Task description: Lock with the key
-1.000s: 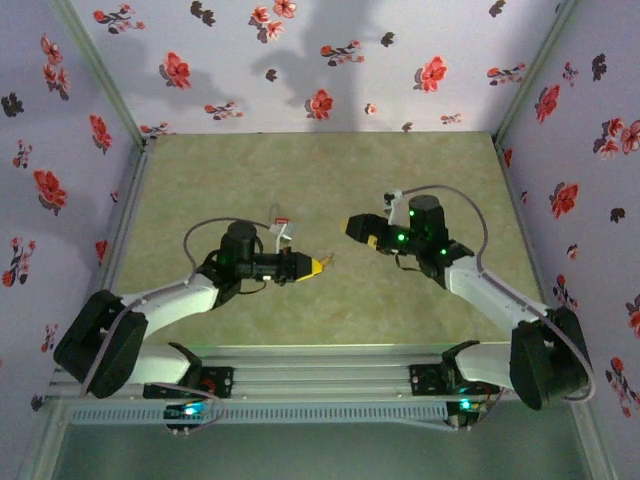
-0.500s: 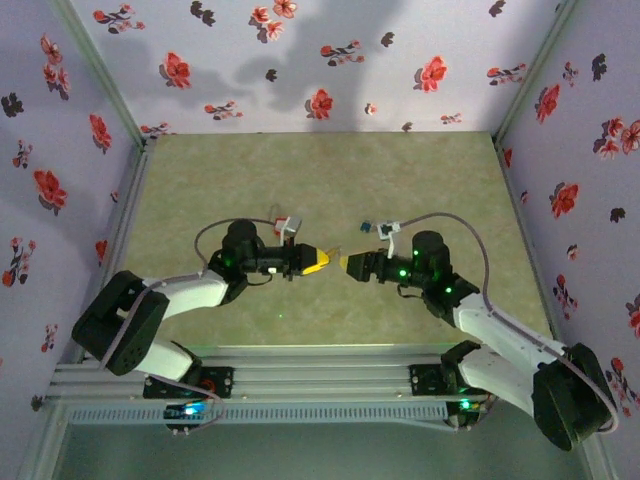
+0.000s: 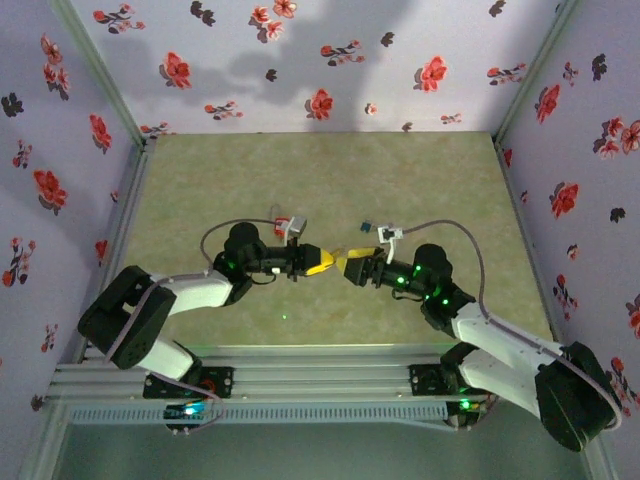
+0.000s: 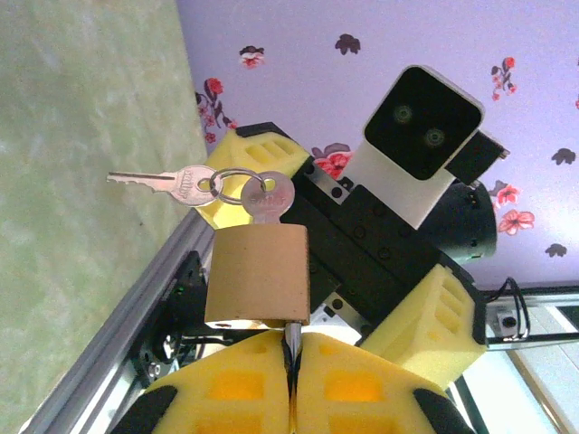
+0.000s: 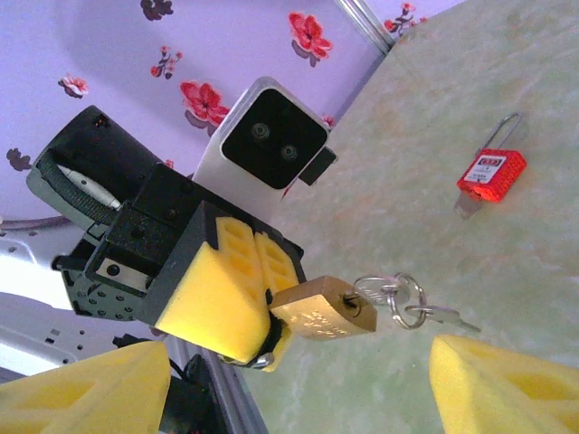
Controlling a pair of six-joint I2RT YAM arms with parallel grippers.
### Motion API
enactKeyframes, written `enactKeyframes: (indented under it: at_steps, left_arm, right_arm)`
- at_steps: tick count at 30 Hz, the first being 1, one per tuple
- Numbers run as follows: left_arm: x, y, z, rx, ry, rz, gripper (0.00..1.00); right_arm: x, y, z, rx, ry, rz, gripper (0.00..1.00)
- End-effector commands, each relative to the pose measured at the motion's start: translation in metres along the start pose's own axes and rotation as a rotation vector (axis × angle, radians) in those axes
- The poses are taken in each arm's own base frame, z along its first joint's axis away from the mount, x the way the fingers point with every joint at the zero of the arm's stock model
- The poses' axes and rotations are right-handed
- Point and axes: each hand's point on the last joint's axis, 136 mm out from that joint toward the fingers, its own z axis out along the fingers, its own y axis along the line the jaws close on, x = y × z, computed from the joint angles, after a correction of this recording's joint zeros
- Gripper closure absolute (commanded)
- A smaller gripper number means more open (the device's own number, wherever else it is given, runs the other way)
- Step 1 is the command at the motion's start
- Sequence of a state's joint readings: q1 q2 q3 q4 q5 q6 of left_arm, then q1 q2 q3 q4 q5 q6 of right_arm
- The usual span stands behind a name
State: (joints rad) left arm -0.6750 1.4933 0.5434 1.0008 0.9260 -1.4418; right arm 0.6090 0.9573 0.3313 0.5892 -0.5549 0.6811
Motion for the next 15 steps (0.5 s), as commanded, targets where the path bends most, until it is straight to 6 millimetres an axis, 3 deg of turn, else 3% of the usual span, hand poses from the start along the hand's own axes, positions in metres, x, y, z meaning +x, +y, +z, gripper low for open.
enactKeyframes:
  at_steps: [1,11,15]
  left_arm:
    - [0.002,-0.020,0.004,0.069,0.025,0.047,1.00]
    - [0.007,-0.027,0.014,0.101,0.050,0.044,1.00]
    - [0.008,-0.031,0.014,0.110,0.052,0.049,1.00]
  right_arm:
    - [-0.011,0.006,0.000,-0.012,-0.050,-0.019,0.25]
    - [-0.017,0.014,0.007,-0.055,-0.051,0.012,0.25]
    - [-0.013,0.007,0.009,-0.033,-0.041,0.016,0.25]
